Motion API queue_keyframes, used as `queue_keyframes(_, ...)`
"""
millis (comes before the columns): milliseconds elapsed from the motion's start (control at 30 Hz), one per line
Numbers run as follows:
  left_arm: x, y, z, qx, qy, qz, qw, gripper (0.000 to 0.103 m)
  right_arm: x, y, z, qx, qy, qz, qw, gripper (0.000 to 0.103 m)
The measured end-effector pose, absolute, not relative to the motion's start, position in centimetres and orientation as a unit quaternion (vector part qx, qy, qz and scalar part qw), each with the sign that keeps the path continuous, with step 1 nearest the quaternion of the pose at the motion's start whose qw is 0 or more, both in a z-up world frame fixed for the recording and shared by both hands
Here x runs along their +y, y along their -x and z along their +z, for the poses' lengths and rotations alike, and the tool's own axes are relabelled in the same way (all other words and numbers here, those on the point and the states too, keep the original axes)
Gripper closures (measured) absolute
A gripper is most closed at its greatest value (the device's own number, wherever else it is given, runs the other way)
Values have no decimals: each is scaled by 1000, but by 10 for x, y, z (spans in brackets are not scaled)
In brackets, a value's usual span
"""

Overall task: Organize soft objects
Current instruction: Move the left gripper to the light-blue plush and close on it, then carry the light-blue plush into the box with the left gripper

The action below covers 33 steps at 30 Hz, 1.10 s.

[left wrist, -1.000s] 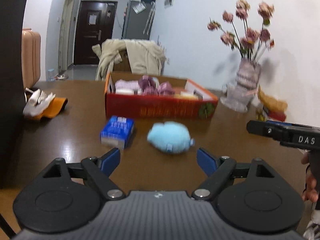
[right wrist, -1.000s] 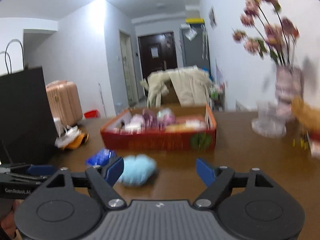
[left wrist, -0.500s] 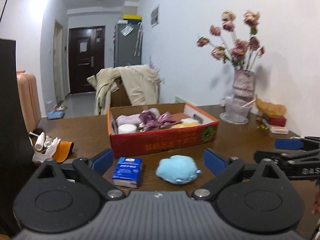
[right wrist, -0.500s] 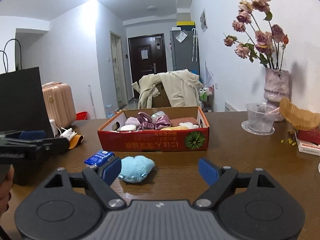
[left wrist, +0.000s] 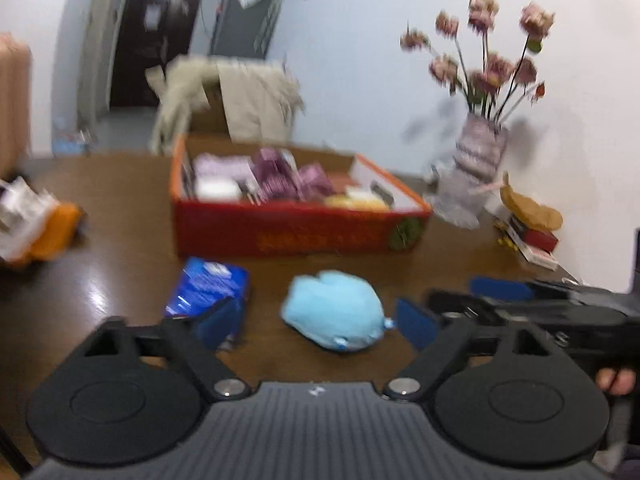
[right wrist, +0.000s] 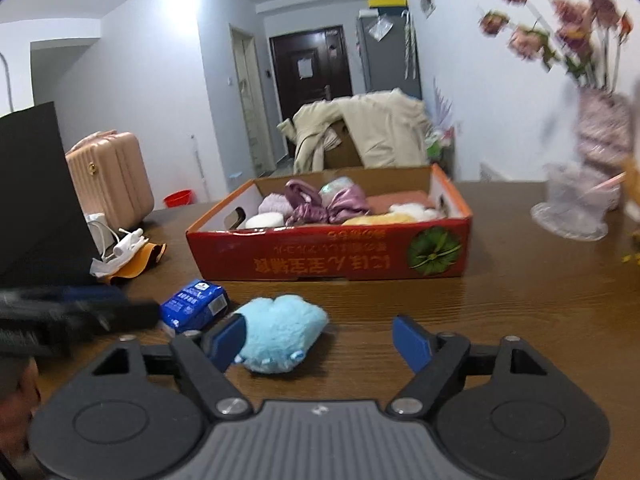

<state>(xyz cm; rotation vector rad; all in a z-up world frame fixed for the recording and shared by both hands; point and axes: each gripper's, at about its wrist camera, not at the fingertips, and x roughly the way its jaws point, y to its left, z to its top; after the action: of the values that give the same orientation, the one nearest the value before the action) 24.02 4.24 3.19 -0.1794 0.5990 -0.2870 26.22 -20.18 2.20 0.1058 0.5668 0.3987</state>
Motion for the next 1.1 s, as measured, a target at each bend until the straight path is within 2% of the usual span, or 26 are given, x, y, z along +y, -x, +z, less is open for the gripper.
queue_keyframes(100,35,-265,18,321,101,-134,932,39,-197,-293,11,306,-78,211,925,33)
queue_keyframes(200,39,-283,8,321,144,-121,928,36,-193,-320,-2,333,-113,222,910,37)
queue_keyframes(333,49,-304,-9,335,217,-121,909,38,-187,-335,-22,352,-149,247,890,50)
queue_keyframes(367,50,-307,-12,337,223,-125,906,45,-187,-337,-27,355,-162,252,886,53)
queue_keyframes(400,49,-311,-15,343,227,-128,902,54,-189,-338,-31,355,-175,258,881,59)
queue_keyframes(433,49,-313,-20,352,234,-129,897,55,-191,-340,-33,355,-188,266,876,64)
queue_keyframes(700,51,-310,-26,364,275,-141,879,63,-193,-332,-31,352,-193,257,879,72)
queue_keyframes(1100,15,-228,36,305,236,-184,904,64,-226,-237,32,286,-177,233,913,73)
